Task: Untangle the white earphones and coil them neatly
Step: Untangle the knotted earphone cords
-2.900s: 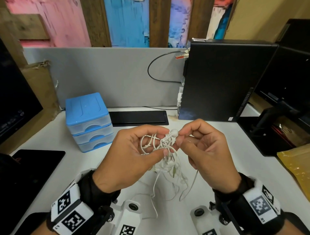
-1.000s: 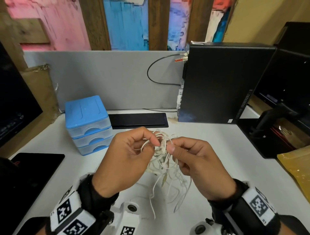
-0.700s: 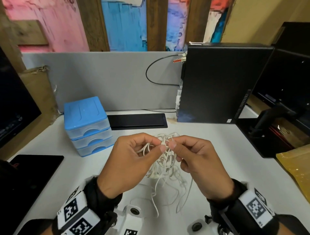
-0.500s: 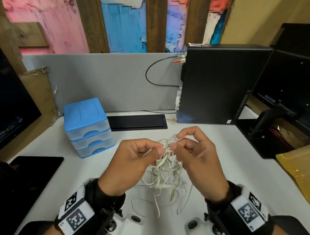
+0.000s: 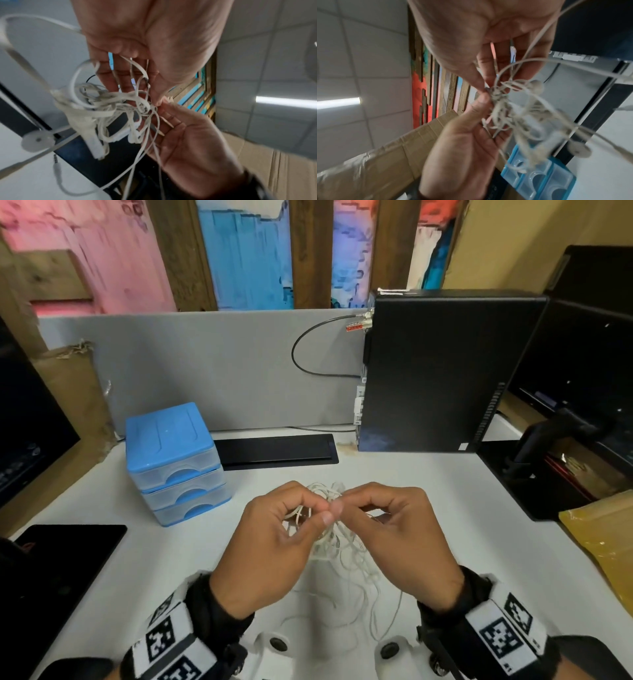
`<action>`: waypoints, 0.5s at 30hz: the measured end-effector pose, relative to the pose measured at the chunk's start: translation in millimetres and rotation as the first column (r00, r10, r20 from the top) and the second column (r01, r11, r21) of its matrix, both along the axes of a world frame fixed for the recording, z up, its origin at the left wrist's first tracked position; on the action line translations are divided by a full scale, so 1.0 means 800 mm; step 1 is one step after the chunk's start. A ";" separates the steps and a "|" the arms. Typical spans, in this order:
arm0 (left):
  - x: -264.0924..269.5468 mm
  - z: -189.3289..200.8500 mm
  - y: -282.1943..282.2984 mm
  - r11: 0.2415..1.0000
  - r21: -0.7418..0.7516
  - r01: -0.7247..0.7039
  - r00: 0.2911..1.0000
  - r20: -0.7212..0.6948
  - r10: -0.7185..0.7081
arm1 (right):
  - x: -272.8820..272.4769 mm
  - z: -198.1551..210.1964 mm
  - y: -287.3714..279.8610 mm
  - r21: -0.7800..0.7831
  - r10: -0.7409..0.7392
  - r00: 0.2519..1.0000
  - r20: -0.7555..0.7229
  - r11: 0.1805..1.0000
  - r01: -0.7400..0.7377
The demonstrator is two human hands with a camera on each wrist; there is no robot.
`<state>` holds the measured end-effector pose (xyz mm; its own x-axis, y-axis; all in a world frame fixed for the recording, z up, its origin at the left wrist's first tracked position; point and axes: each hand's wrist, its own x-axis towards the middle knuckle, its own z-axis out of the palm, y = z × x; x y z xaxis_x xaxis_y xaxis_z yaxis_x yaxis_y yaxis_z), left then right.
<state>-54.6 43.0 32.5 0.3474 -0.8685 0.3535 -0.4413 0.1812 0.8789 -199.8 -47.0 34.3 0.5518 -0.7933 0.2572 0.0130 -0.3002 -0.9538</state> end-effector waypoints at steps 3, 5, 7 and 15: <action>-0.001 -0.007 0.000 1.000 -0.002 -0.012 0.979 0.205 0.012 | 0.000 -0.001 -0.004 0.031 0.004 1.000 -0.021 1.000 -0.003; -0.001 -0.011 0.000 1.000 0.009 -0.020 0.955 0.296 0.016 | -0.001 0.001 -0.004 -0.002 -0.017 0.998 -0.061 1.000 0.017; 0.002 -0.014 0.000 0.999 0.014 -0.042 0.941 0.336 0.035 | -0.002 0.005 -0.003 -0.024 -0.057 0.995 -0.078 0.998 0.055; 0.004 -0.005 0.002 1.000 -0.013 -0.005 0.964 0.264 0.008 | -0.007 0.020 -0.003 0.084 0.025 0.982 -0.189 0.996 -0.010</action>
